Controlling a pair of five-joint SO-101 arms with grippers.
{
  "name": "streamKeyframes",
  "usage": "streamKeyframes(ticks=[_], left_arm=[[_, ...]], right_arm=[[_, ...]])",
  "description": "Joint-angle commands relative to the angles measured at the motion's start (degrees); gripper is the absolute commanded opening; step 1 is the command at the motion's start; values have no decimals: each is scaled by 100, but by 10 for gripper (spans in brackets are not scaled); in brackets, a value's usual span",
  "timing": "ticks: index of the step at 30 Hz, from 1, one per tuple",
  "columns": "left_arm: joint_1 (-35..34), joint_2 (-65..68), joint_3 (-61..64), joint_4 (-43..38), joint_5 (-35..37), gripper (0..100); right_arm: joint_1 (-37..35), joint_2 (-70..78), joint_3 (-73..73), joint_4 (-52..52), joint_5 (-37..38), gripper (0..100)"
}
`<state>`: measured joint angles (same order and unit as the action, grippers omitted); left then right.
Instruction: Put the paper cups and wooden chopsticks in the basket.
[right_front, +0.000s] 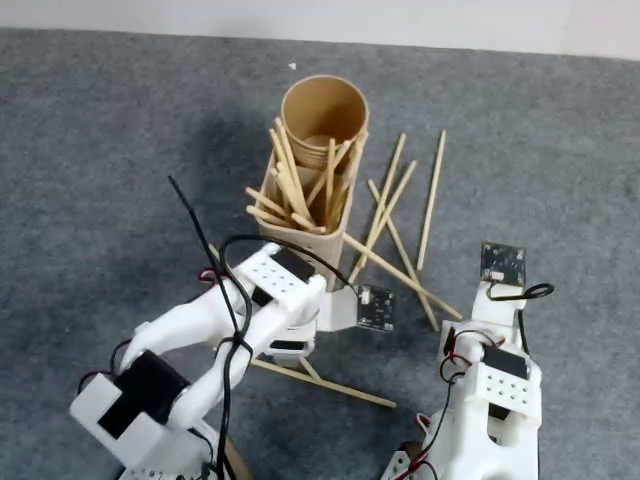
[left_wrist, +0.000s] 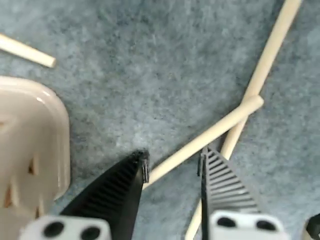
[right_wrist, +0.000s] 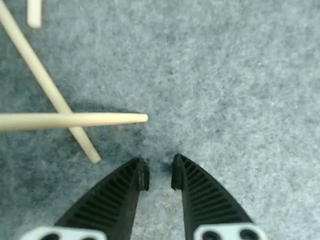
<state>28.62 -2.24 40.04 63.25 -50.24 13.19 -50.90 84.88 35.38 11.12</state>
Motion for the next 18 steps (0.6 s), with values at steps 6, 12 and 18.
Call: streamKeyframes(ticks=[6,12,18], left_arm=[[-13,-1560,-48,510,35,205],[4,-2378,-13,1002,26,269],[75,-2378,567,624,18,274]], right_arm=[[22,-40,-110,-101,-26,101],[-163,-40,-110,-101,-26,101],[-189,-40,-110,-101,-18,101]])
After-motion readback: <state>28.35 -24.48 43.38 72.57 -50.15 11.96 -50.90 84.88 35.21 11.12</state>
